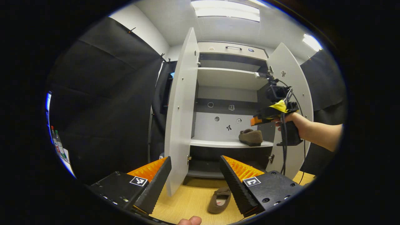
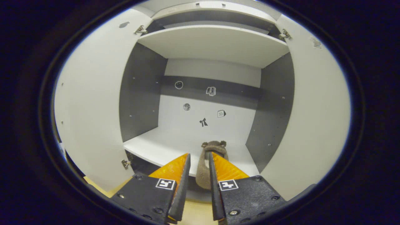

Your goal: Grab one shoe with the right hand and put it into the shoe cabinet, grab the other shoe with the left hand and put it into the shoe cabinet; then close the right door with the right hand and the left door with the left hand.

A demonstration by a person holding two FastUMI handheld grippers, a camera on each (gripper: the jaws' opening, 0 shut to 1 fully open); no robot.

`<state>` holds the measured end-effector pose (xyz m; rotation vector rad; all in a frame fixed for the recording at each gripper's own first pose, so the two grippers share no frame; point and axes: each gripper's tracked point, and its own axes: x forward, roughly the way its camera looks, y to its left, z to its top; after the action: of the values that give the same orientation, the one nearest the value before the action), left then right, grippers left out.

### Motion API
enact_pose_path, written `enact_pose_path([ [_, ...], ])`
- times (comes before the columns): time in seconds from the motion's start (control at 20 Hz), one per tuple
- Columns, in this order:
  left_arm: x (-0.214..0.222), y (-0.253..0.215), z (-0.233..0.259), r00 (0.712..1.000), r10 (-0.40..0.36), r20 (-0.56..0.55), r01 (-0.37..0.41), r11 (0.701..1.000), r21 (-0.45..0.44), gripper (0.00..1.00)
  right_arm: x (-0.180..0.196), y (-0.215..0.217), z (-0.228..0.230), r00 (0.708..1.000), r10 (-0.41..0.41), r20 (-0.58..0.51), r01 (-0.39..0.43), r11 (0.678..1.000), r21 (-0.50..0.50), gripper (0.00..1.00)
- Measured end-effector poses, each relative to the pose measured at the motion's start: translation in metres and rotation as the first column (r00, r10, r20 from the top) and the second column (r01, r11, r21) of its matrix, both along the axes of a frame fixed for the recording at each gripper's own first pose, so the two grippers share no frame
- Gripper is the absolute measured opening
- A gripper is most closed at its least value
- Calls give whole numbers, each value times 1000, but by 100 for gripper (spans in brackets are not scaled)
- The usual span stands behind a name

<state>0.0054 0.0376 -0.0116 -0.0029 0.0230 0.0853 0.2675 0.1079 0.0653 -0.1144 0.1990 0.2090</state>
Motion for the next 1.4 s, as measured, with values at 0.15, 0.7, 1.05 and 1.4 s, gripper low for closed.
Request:
enact_pose_path([
  [0.15,8,-13,-5,999,-41,-7,41,999,-3,95,-50,-13,-10,999,5,38,-6,999,40,54],
  [0.7,13,-51,-38,986,-136,-94,134,991,-31,95,-190,-51,-134,996,-77,45,72,993,92,71],
  [1.05,30,-75,-101,927,-246,-282,234,969,-73,95,-232,-72,-176,989,-140,-47,145,983,113,86],
  [1.4,67,-74,-230,757,-281,-589,219,960,-176,95,-253,-85,-198,981,-161,-106,172,978,114,82],
])
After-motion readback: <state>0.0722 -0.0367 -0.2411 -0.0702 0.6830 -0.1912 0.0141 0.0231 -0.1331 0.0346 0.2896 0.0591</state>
